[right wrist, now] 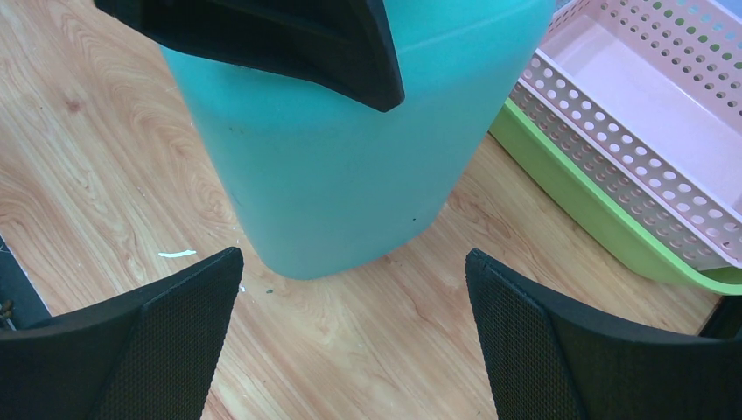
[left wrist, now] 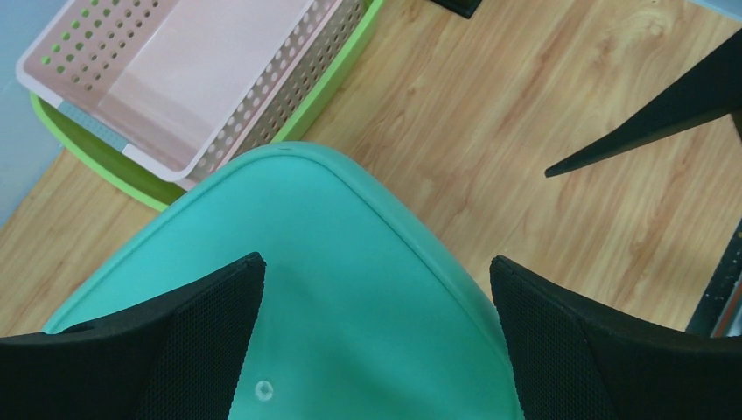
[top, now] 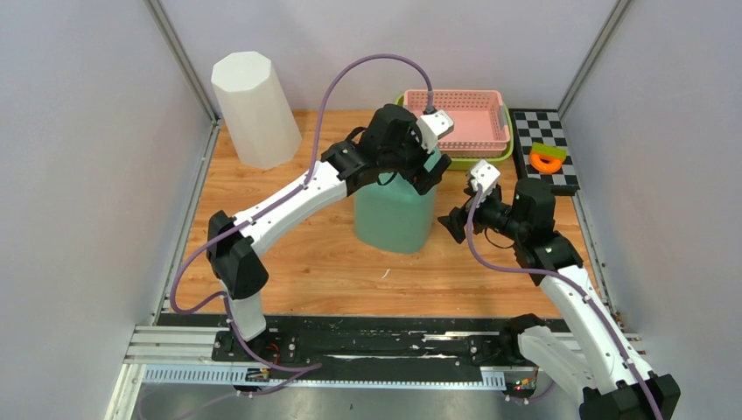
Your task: Turn the large container upside down
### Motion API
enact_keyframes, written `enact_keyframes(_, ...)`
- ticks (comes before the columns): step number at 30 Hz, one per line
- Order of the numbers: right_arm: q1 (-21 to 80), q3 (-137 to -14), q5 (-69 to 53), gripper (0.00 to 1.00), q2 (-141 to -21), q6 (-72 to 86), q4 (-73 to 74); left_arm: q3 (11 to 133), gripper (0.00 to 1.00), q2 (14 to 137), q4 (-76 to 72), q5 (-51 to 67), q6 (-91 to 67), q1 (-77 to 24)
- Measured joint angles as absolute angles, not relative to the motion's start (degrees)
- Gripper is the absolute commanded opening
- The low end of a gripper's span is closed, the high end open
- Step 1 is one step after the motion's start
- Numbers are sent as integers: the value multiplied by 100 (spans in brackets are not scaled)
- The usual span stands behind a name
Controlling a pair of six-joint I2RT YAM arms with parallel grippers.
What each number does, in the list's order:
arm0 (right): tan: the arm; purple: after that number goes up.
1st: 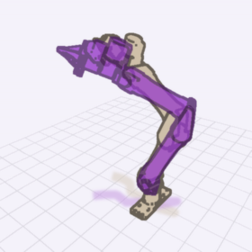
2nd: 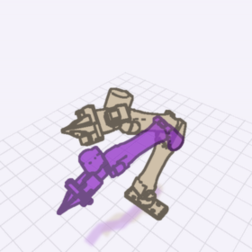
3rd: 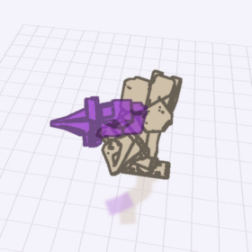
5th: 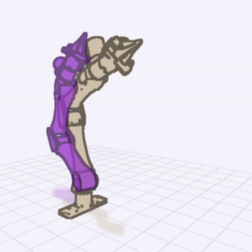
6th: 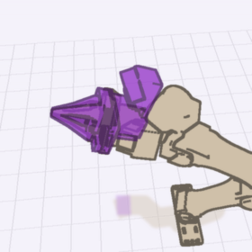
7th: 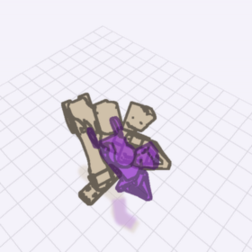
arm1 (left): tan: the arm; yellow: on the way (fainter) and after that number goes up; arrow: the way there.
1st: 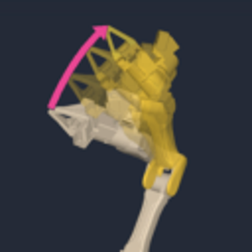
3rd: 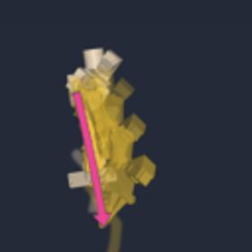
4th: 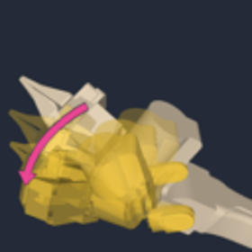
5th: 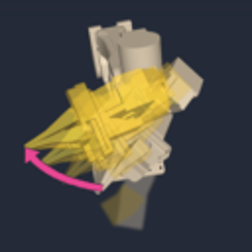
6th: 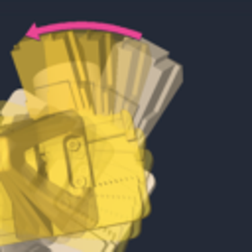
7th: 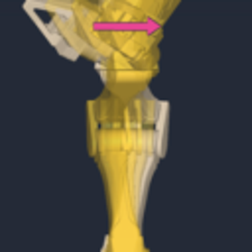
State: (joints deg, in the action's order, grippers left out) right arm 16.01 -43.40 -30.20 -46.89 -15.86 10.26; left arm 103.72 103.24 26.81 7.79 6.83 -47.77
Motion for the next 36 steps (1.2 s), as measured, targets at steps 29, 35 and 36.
enact_keyframes(29, 1594, -4340, -3022, 100, -4687, -1586, 1028, 9603, 100, 9909, 2320, -722, 392, -4856)
enact_keyframes(35, 1592, -4340, -3022, 100, -4687, -1584, 1028, 9424, 100, 9760, 2309, -1000, 301, -4847)
enact_keyframes(36, 1590, -4340, -3022, 100, -4687, -1584, 1028, 9391, 100, 9730, 2305, -1041, 279, -4838)
